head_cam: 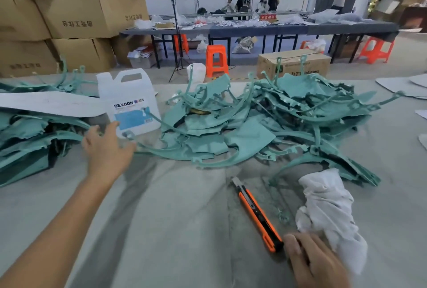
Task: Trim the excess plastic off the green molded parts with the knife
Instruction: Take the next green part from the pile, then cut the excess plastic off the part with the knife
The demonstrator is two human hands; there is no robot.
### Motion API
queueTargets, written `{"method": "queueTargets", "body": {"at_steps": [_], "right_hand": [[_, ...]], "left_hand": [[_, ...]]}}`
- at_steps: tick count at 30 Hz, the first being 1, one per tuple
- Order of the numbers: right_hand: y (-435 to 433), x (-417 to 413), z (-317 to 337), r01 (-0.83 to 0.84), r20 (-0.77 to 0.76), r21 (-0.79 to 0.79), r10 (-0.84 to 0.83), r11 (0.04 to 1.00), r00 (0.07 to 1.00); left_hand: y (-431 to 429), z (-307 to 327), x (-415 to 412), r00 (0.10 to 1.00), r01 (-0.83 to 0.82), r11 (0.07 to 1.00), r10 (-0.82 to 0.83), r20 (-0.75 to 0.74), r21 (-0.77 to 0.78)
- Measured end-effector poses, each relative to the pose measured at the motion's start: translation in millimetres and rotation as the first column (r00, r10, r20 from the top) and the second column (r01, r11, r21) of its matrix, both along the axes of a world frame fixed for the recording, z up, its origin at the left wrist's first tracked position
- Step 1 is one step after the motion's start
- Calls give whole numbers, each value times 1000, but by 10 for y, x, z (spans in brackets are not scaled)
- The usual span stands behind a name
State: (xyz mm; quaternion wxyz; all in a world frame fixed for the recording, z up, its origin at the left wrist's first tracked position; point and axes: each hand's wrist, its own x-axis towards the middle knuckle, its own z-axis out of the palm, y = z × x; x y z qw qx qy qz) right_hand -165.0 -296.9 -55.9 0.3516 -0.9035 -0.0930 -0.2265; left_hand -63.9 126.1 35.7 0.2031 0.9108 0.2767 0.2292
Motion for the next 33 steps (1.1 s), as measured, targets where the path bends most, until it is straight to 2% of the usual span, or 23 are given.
{"method": "queueTargets", "body": {"at_steps": [1,3,5,7,8,11,13,18,21,23,24,25,27,29,30,33], "right_hand": [[7,-26,-30,25,-2,30,-25,999,1000],[-10,-24,-75,45,-9,53,-44,998,999],[-15,-30,-91,81,-41,15,-80,997,996],[-13,-48,-86,108,-69,-15,-109,994,992],[-6,-59,-56,95,-67,-30,-97,995,993],[32,-93,-12,48,-62,-89,-54,995,997],[29,-82,-22,79,-41,-177,-87,981,995],[116,-72,-14,115,-136,-317,-165,941,977],[258,-6,-31,58,-200,-303,-124,951,972],[327,35,-61,32,-189,-318,-97,947,977],[344,51,-63,38,-169,-326,-98,944,981],[347,69,-90,66,-131,-333,-116,940,985],[348,87,-153,153,-44,-319,-176,935,983],[356,76,-176,225,22,-265,-228,938,973],[357,65,-170,237,24,-231,-238,944,971],[330,50,-151,213,-18,-111,-216,971,976]], "left_hand": [[-108,-36,-36,995,39,998,-44,88,57],[-461,-58,-62,952,203,962,-237,195,181],[-890,-110,-15,874,403,877,-454,174,261],[-1329,-216,81,812,546,774,-583,27,321],[-1512,-297,147,802,582,737,-590,-93,345],[-1756,-495,306,774,615,695,-443,-453,373],[-1729,-547,305,753,610,708,-380,-537,356],[-1410,-581,-61,770,622,716,-483,-417,317],[-1017,-537,-403,695,701,681,-585,-418,211],[-720,-474,-593,665,721,665,-582,-468,197],[-573,-450,-666,708,681,687,-528,-469,255],[-435,-427,-712,787,595,723,-435,-437,352],[-189,-376,-751,934,344,821,-246,-260,456],[-155,-334,-772,979,199,907,-165,-120,371],[-218,-357,-774,982,186,930,-170,-78,317],[-630,-535,-791,944,329,934,-324,-54,141]]}}
